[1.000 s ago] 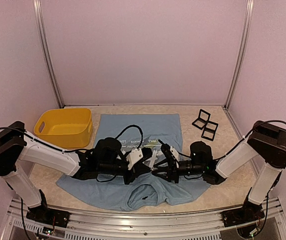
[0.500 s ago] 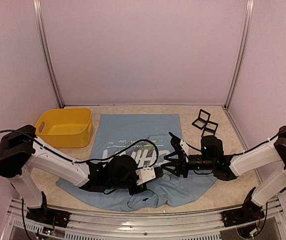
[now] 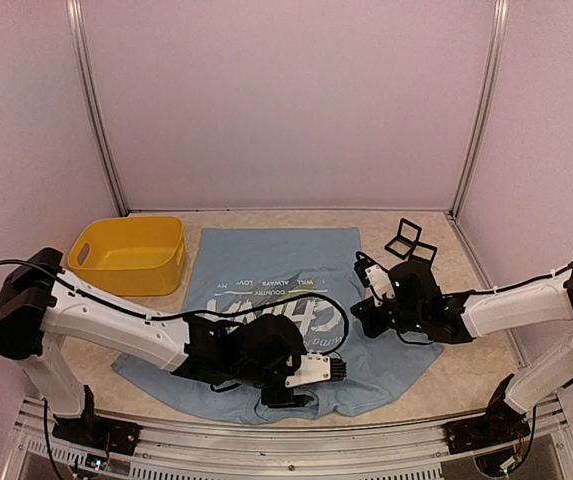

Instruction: Pin the brooch onto the clothing

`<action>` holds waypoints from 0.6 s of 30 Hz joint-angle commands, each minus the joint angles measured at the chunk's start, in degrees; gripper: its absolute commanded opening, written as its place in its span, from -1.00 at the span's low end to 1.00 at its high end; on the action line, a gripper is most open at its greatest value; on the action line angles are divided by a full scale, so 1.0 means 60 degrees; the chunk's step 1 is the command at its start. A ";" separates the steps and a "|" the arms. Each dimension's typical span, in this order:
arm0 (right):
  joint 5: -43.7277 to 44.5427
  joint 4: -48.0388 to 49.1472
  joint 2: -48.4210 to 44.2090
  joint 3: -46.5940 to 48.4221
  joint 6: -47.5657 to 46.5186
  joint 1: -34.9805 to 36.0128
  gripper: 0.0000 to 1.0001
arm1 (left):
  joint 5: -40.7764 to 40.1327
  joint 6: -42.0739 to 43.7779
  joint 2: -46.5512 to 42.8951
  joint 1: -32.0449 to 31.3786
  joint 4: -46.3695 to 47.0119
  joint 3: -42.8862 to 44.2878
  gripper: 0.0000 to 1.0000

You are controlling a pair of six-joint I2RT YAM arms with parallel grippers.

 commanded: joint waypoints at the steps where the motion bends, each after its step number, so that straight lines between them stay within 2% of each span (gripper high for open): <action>1: 0.2350 -0.3343 -0.0493 0.0459 0.2291 -0.0092 -1.00 | 0.1720 -0.1553 -0.1480 0.1542 0.0777 -0.0468 0.35; 3: 0.2603 -0.4208 -0.0672 0.0451 0.3024 -0.0104 -1.00 | 0.2282 -0.2721 -0.1588 0.2756 0.1820 -0.0838 0.29; 5: 0.2743 -0.4922 -0.0814 0.0417 0.3788 -0.0091 -1.00 | 0.1977 -0.3930 -0.1139 0.3812 0.2069 -0.0747 0.12; 7: 0.2692 -0.5321 -0.0894 0.0310 0.4290 -0.0098 -1.00 | 0.0879 -0.4719 -0.0011 0.4611 0.1516 -0.0019 -0.11; 10: 0.2355 -0.5877 -0.0752 0.0332 0.4646 -0.0091 -1.00 | 0.0023 -0.5354 0.1532 0.5303 0.0432 0.1590 -0.24; 12: 0.2280 -0.6531 -0.0365 0.0620 0.5160 -0.0102 -1.00 | -0.0089 -0.5683 0.2499 0.5667 0.0265 0.2173 -0.28; 15: 0.2199 -0.7798 0.0335 0.0900 0.6120 -0.0102 -1.00 | -0.0465 -0.6203 0.3426 0.6256 0.0247 0.2773 -0.22; 18: 0.1899 -0.8117 0.0736 0.0724 0.6618 -0.0036 -1.00 | -0.0450 -0.6601 0.4322 0.6948 -0.0265 0.3742 -0.22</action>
